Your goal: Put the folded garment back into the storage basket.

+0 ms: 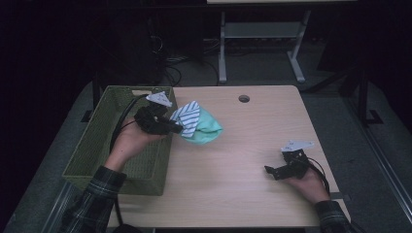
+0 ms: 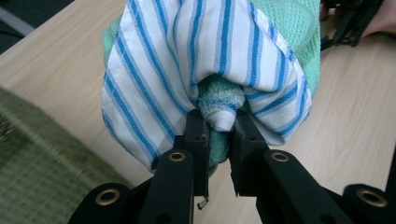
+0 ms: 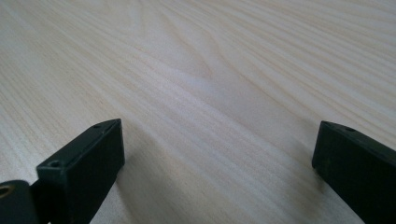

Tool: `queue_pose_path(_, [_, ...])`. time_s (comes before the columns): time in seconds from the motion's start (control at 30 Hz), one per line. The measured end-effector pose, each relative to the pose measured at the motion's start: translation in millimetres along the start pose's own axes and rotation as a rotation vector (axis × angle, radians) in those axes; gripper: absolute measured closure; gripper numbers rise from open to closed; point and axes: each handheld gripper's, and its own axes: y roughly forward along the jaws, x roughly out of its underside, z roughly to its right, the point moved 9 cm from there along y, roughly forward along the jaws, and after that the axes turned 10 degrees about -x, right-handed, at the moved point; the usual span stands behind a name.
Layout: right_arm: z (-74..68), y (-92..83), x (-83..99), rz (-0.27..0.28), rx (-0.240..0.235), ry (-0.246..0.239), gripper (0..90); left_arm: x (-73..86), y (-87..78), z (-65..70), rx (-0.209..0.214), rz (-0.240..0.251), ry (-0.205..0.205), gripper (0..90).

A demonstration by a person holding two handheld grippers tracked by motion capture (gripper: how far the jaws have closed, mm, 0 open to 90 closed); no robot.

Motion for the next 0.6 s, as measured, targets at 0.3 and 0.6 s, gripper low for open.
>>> queue_pose_path(0.3, [0.1, -0.8, 0.8, 0.001, 0.005, 0.002, 1.9, 17.0, -17.0, -23.0, -0.059, 0.007, -0.070, 79.0])
queue_pose_path(0.6, [0.1, -0.7, 0.7, 0.002, 0.005, 0.001, 1.9, 43.0, -31.2, -49.9, -0.131, -0.012, -0.157, 79.0])
